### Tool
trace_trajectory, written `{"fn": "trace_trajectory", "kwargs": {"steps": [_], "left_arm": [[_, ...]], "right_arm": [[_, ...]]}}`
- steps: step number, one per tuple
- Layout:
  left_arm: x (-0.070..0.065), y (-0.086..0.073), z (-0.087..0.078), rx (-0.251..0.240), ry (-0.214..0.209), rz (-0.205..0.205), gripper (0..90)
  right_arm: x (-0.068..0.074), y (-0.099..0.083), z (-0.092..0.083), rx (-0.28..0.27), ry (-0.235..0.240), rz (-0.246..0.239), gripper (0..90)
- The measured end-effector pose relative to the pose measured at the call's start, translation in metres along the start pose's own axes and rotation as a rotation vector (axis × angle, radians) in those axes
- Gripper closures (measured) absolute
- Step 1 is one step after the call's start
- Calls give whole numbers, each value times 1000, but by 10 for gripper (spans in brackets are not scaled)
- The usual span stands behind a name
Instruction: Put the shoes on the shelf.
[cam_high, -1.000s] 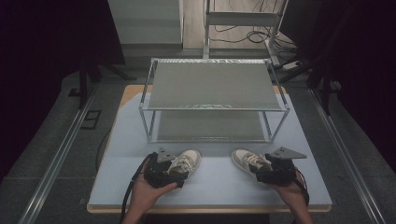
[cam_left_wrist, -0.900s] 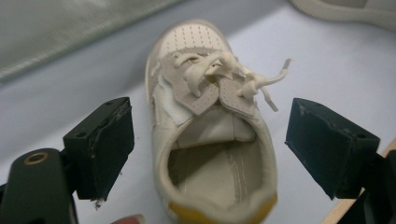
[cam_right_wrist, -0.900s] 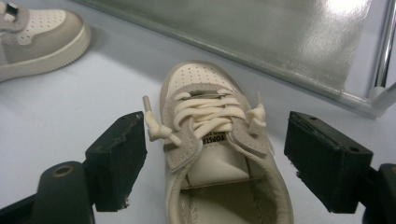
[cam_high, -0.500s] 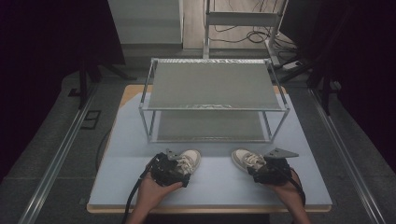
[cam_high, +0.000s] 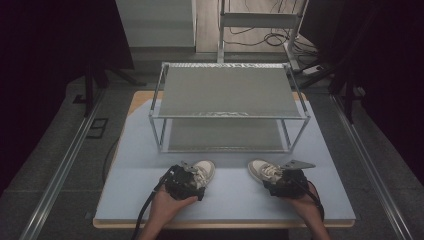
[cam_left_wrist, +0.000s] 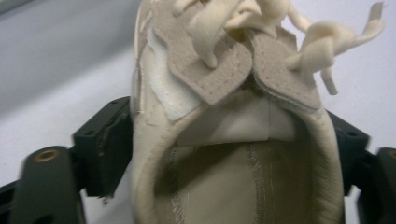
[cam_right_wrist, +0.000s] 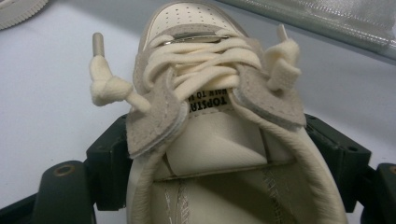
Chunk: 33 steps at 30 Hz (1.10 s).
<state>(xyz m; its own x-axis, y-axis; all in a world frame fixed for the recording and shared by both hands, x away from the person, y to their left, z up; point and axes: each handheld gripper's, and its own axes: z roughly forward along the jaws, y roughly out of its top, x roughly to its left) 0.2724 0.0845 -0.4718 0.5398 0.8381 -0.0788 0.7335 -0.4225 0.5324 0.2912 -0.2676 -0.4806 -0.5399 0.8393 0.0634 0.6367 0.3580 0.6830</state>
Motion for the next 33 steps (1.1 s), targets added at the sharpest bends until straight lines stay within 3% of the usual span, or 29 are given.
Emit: {"fn": "trace_trajectory", "kwargs": {"steps": [9, 16, 26, 33], "left_arm": [[2, -3, -3, -30, 12, 12, 267], [5, -5, -5, -62, 6, -2, 284], [10, -6, -19, -129, -27, -5, 288], [12, -6, -21, -130, -36, -4, 289]], "right_arm": [[-1, 0, -2, -6, 14, -1, 261], [-1, -1, -4, -13, 20, 7, 279], [-2, 0, -14, -56, 34, 23, 283], [2, 2, -16, -64, 39, 11, 284]]}}
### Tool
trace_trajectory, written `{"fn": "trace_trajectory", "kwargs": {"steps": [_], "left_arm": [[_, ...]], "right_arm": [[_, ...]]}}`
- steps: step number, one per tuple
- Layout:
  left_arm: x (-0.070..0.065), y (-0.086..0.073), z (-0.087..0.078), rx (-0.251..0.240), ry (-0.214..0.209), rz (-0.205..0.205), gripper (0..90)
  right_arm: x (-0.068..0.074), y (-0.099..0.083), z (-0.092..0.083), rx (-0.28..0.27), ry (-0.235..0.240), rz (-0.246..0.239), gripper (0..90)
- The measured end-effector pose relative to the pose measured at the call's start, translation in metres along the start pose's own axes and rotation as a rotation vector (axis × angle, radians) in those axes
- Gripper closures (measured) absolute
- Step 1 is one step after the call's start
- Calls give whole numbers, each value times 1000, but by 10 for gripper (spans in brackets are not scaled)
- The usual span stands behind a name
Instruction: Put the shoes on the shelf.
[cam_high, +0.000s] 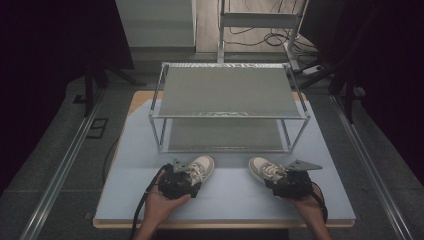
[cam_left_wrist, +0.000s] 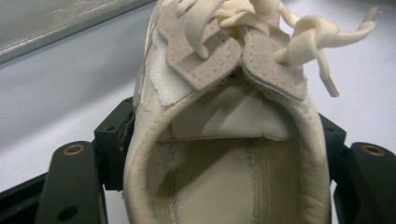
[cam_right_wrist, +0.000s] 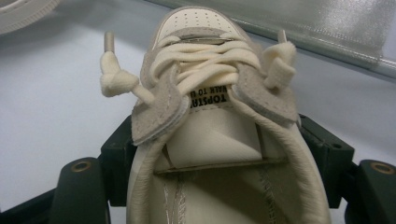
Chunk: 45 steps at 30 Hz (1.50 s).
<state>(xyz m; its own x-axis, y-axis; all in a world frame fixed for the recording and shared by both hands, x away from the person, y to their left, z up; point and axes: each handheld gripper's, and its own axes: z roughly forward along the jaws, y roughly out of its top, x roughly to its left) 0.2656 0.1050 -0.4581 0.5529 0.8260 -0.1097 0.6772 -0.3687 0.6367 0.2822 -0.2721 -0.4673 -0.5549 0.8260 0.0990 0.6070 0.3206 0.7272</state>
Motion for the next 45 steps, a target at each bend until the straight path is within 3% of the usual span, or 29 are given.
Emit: {"fn": "trace_trajectory", "kwargs": {"steps": [10, 22, 25, 34, 43, 45], "left_arm": [[4, 2, -2, -37, 5, -22, 289], [6, 9, 4, -30, 9, -25, 288], [8, 16, 11, -32, 30, -16, 289], [11, 32, 17, -29, 29, -17, 288], [11, 54, 22, -34, 26, -7, 289], [11, 57, 24, -39, 25, 1, 289]], "right_arm": [[3, 2, -1, -13, 5, 2, 285], [3, 8, -4, -35, 11, 5, 286], [2, 11, -6, -42, 7, 4, 286], [3, 26, -7, -61, 9, -3, 286], [7, 48, 3, -70, 3, -6, 286], [9, 52, 6, -70, -4, -25, 286]]}}
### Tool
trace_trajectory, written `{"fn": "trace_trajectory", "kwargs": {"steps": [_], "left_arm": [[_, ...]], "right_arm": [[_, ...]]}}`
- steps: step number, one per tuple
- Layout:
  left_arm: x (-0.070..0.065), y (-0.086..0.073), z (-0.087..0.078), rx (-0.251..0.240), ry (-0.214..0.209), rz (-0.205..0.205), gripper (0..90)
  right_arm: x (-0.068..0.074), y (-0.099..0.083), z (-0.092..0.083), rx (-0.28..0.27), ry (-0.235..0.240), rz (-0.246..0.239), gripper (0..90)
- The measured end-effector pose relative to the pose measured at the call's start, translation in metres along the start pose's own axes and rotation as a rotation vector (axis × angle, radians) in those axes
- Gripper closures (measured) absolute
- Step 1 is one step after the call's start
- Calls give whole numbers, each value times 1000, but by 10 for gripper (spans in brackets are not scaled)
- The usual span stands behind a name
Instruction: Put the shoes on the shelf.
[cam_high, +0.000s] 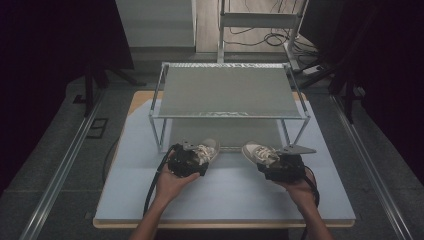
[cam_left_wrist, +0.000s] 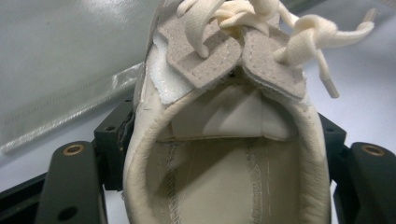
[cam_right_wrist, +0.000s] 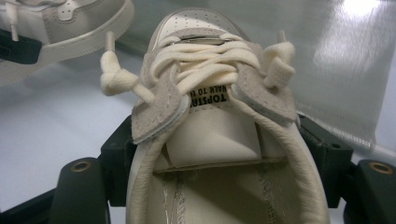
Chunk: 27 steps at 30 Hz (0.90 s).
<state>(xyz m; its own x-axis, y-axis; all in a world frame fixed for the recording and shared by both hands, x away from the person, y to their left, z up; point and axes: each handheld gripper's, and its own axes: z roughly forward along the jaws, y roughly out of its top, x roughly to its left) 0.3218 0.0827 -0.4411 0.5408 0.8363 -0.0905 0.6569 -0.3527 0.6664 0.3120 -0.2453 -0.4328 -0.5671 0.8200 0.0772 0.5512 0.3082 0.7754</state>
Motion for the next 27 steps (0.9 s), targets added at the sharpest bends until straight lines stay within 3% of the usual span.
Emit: {"fn": "trace_trajectory", "kwargs": {"steps": [13, 27], "left_arm": [[0, 21, 7, -6, -1, 19, 289], [8, 35, 23, 8, 11, -8, 289]], "right_arm": [[2, 20, 16, 9, -9, -31, 286], [1, 30, 37, 8, -36, 20, 286]]}}
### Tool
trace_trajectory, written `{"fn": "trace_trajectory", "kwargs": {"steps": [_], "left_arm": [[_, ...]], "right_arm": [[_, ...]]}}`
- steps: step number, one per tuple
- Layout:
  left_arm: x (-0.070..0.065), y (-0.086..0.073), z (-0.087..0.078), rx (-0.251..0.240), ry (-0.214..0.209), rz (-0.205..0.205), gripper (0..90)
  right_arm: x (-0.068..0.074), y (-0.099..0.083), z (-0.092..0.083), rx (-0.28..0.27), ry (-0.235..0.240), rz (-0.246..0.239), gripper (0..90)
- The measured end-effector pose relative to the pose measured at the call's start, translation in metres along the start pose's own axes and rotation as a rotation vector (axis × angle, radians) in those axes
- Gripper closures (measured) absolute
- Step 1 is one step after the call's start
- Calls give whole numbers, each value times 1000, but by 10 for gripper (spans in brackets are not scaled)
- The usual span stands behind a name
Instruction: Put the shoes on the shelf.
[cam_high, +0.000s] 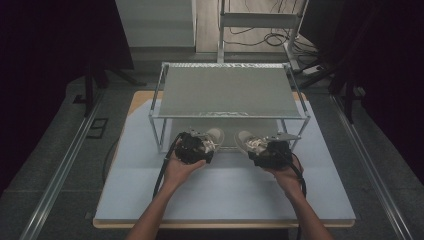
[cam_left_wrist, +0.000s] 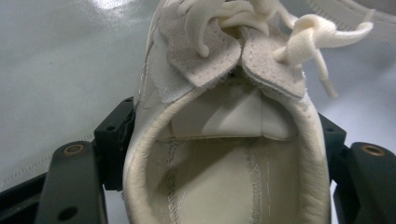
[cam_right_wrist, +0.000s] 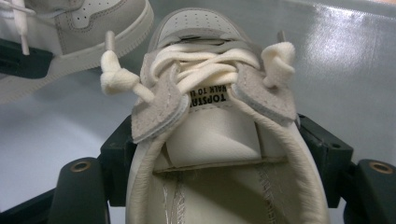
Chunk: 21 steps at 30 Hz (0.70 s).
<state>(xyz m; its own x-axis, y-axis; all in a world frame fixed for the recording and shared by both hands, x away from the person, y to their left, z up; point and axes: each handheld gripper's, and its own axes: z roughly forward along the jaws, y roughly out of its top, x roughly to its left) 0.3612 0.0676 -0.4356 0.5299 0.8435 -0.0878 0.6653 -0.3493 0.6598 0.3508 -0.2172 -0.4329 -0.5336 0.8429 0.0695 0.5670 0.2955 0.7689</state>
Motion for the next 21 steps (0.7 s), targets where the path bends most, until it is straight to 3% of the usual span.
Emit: {"fn": "trace_trajectory", "kwargs": {"steps": [7, 8, 14, 21], "left_arm": [[2, 7, 10, 11, 10, -36, 289], [6, 8, 12, 13, 10, 11, 289], [8, 11, 21, 20, 16, 10, 289], [5, 19, 30, 22, 21, -24, 288]], "right_arm": [[4, 8, 15, 9, -19, 7, 285], [4, 9, 17, 9, -17, 8, 285], [6, 12, 27, 9, -38, 22, 285], [5, 14, 36, 13, -64, 32, 285]]}}
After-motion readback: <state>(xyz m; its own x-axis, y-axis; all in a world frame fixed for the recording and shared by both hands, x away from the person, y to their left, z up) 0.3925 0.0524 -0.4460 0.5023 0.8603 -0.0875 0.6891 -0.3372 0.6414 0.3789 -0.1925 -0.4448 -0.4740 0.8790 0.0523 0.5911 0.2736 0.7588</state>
